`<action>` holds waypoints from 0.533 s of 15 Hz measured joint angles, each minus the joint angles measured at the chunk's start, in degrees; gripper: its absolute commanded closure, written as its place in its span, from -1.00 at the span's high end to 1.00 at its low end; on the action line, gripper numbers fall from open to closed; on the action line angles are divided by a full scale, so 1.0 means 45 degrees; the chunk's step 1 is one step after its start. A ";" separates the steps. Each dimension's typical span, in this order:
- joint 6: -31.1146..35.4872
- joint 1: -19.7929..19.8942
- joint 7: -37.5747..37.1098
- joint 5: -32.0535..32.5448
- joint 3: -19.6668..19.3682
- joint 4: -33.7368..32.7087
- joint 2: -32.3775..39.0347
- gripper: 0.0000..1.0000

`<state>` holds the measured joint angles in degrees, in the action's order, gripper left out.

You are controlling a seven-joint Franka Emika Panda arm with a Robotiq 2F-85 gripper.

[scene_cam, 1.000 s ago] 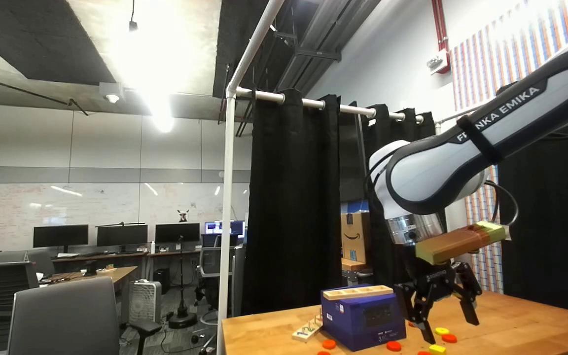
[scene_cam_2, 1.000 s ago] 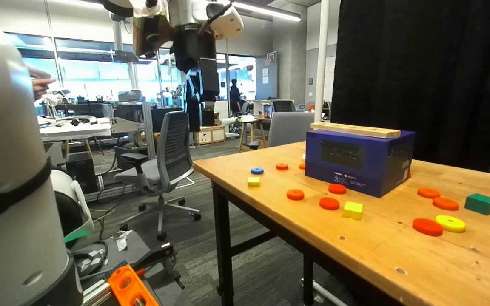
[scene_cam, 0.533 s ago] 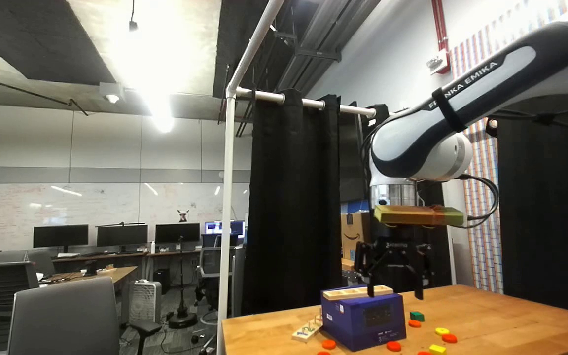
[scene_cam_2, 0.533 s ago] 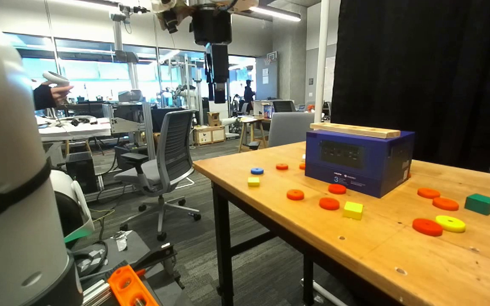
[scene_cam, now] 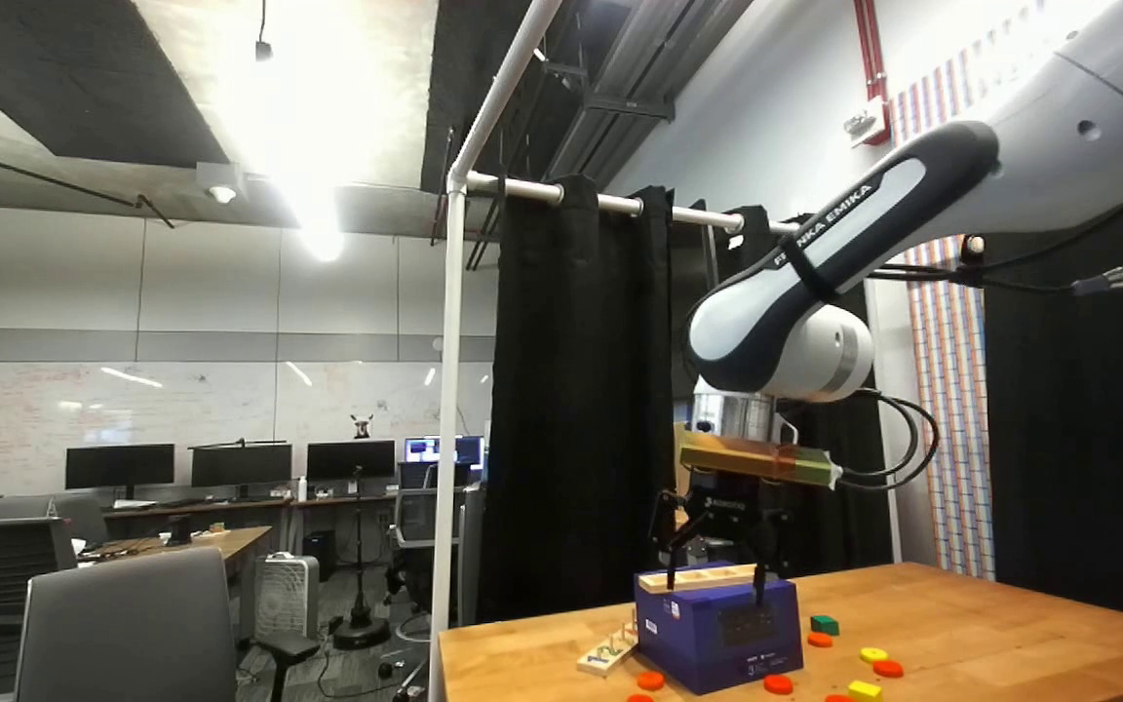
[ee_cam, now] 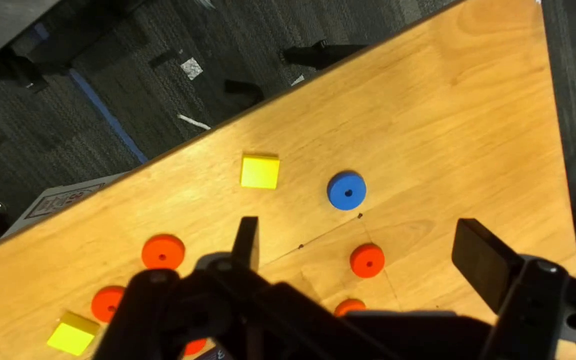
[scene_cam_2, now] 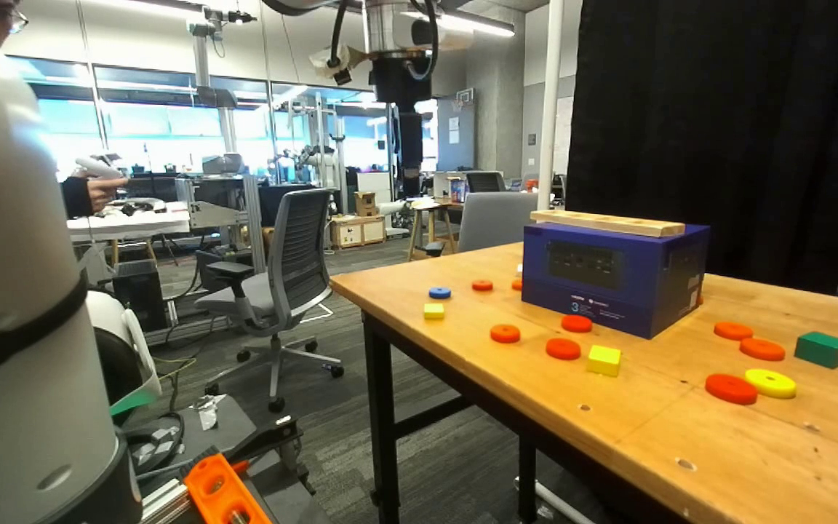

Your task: Pick up the yellow object from the table and put it on top of the blue object

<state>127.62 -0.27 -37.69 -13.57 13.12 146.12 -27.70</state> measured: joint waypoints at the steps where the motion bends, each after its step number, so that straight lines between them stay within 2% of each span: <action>1: 0.0096 0.0033 -0.0089 0.0085 -0.0001 -0.0008 0.0321 1.00; 8: 0.0779 0.0128 -0.0541 0.0793 -0.0129 -0.0044 0.2303 1.00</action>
<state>131.12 0.30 -40.12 -10.00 12.54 145.93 -17.34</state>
